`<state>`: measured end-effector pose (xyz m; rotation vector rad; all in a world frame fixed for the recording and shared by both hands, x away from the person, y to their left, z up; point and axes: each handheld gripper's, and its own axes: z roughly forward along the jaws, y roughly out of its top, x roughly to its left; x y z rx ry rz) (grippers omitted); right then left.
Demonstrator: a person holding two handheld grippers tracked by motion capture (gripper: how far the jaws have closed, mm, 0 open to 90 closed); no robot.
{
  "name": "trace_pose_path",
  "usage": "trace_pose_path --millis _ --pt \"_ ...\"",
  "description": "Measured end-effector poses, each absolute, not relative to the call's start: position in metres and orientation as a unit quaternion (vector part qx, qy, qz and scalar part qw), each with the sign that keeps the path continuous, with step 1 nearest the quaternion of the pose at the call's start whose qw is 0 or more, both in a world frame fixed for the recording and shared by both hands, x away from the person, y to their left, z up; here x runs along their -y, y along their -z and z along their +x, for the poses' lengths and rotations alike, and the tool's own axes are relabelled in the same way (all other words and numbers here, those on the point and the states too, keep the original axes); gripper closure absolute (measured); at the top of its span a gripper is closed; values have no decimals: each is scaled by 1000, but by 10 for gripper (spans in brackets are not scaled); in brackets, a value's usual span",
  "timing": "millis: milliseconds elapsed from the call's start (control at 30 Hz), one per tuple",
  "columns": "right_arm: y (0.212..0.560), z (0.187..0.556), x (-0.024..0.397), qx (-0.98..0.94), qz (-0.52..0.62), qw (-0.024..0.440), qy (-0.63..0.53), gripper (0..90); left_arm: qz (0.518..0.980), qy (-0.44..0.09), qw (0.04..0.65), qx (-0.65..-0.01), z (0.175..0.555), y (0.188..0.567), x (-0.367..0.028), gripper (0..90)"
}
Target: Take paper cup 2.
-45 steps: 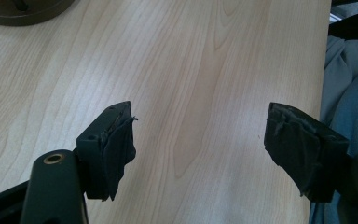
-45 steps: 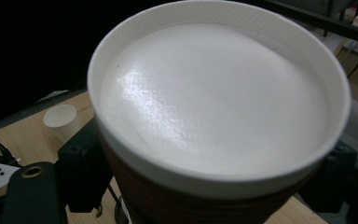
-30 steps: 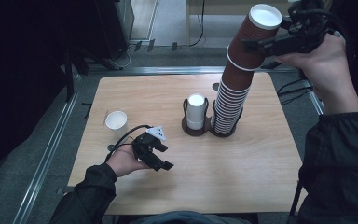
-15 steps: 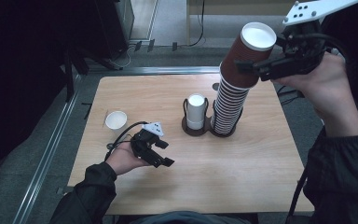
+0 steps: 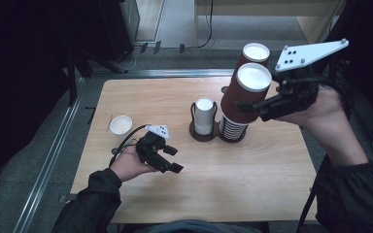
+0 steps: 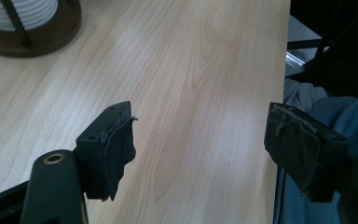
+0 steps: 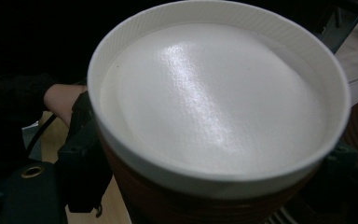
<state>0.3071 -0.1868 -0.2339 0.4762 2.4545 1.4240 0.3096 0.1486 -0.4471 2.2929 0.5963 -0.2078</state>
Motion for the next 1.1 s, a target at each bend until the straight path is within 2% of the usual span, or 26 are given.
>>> trace_pose_path --millis 400,567,700,833,933,1100 --pt "292 303 168 -850 141 103 -498 183 896 57 385 -212 312 437 -141 216" --pt "312 303 162 -853 137 96 -495 183 884 68 407 -219 315 431 -137 128" --pt "331 305 159 -858 133 85 -488 183 884 61 410 -217 316 431 -136 102" --pt "351 305 154 -864 133 58 -483 183 882 60 422 -203 314 431 -140 33" --pt "364 305 150 -863 138 46 -484 183 875 66 431 -210 313 433 -141 28" --pt "382 306 142 -864 130 35 -485 182 887 58 410 -204 311 439 -138 29"
